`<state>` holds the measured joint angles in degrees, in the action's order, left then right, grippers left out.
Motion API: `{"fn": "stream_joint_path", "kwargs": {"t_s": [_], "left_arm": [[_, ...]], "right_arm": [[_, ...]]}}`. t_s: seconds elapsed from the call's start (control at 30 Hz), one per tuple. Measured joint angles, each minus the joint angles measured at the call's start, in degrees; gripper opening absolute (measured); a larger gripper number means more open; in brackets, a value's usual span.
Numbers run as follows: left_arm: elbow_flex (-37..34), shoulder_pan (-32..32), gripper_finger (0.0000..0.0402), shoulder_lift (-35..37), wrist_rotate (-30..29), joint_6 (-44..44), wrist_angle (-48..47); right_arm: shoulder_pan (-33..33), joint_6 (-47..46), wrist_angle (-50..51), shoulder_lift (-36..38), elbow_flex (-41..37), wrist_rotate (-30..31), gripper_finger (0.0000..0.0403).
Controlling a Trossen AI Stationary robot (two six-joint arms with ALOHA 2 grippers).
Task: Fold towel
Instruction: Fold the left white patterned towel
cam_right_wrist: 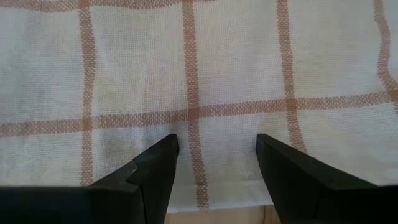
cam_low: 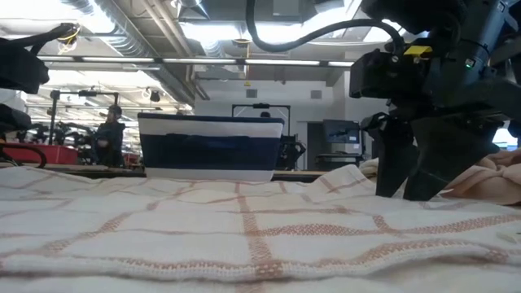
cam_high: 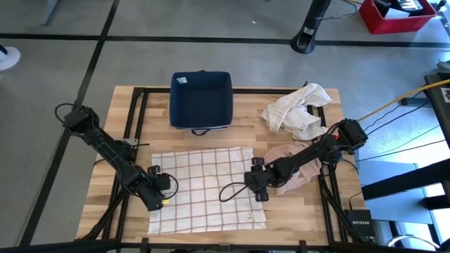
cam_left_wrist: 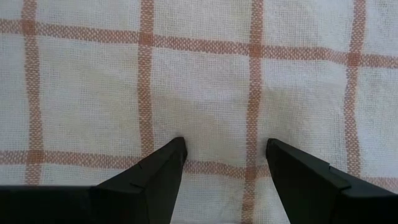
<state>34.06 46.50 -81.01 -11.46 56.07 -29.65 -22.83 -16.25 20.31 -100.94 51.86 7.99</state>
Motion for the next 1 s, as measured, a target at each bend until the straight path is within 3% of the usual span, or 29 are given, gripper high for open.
{"fn": "stream_joint_path", "kwargs": {"t_s": [0.43,0.83,1.0], "left_arm": [[-0.1,0.0,0.0215,-0.1,0.4,-0.8,-1.0],[0.0,0.0,0.0049,-0.1,1.3,-1.0,-3.6],[0.0,0.0,0.0015,-0.1,1.2,-1.1,-3.9]], "right_arm": [[0.0,0.0,0.2,-0.1,-0.1,0.0,0.0216],[-0.1,1.3,1.3,-0.1,-0.1,0.1,0.0040],[0.0,1.4,1.4,-0.1,-0.2,0.7,0.0008]]}}
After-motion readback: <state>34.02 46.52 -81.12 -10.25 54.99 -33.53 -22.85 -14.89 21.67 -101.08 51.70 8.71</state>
